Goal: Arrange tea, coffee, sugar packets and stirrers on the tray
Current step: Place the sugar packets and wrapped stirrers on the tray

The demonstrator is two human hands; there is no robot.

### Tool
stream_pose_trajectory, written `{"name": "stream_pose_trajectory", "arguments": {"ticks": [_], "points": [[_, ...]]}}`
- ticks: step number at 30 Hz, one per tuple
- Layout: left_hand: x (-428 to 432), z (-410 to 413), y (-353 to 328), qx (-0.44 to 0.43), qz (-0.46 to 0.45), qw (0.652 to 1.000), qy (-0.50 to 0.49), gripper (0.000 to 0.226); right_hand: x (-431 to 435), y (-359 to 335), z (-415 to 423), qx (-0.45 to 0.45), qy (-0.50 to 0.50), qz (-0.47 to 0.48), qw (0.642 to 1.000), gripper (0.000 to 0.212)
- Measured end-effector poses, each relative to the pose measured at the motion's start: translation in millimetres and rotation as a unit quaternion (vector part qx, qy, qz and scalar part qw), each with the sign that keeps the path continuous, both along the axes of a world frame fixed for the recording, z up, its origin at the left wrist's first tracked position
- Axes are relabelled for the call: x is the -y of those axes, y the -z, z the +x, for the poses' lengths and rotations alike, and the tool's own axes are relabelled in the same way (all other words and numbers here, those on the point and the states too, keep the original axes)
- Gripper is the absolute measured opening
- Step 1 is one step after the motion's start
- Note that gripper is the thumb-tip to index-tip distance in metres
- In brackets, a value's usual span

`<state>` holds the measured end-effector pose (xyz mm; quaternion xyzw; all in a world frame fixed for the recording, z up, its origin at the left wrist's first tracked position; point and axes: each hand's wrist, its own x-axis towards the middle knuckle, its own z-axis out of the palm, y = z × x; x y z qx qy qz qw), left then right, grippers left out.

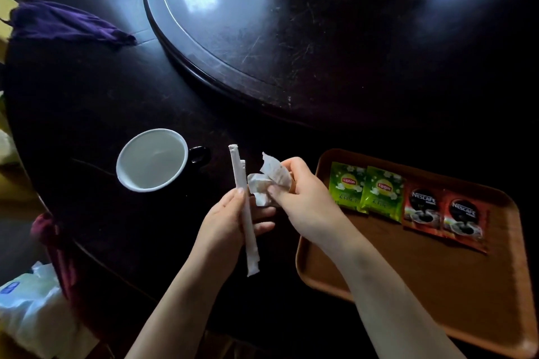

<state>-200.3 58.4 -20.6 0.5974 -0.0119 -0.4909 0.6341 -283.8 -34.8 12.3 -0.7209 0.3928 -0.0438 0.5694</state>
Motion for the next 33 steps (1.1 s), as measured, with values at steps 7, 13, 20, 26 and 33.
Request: {"name": "stream_pose_trajectory", "arguments": {"ticks": [7, 13, 20, 26, 33], "points": [[19.9, -17.9, -16.2, -0.021, -0.061, 0.996, 0.054, 0.015, -7.3, -7.0, -19.8, -0.046, 0.002, -0.195, 0.980, 0.031], [27.2, -26.8, -21.3, -0.032, -0.029, 0.995, 0.086, 0.024, 4.6, 2.9, -57.1, 0.046, 0.059, -0.353, 0.933, 0.027], [32.8, -33.2, -36.4, -0.035, -0.044, 0.978, 0.202, 0.023, 15.0, -4.7, -84.3, 0.194, 0.018, -0.164, 0.967, 0.045], [31.8, -40.2, -34.3, -0.001, -0.071, 0.988, 0.135, 0.010, 12.4, 0.6, -96.4, 0.233, 0.252, 0.121, 0.931, 0.026], [26.2, -53.4, -37.4, 0.034, -0.046, 0.988, 0.145, 0.012, 3.7, -2.0, -100.1, 0.228, 0.315, 0.123, 0.913, 0.013]]}}
